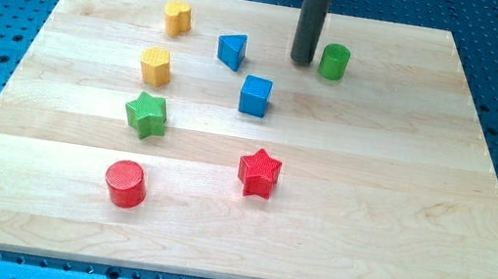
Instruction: Push the triangle slightly to the left side
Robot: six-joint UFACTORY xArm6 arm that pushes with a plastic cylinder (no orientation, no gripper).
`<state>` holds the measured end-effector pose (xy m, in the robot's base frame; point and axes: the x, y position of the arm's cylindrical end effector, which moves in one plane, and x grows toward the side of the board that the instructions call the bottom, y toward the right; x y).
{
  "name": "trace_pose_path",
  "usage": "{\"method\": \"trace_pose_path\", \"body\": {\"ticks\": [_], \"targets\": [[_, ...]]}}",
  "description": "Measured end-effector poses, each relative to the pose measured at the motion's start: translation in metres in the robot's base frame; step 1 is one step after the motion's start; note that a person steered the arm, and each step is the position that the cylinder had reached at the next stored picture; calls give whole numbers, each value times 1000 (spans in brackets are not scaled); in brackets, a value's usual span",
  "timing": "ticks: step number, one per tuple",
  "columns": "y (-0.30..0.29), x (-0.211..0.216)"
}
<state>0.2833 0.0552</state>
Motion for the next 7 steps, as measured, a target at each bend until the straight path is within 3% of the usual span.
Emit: {"method": "trace_pose_path", "body": {"ticks": [4, 6, 7], "targets": [[-3, -17], [-36, 31], [-42, 31]]}}
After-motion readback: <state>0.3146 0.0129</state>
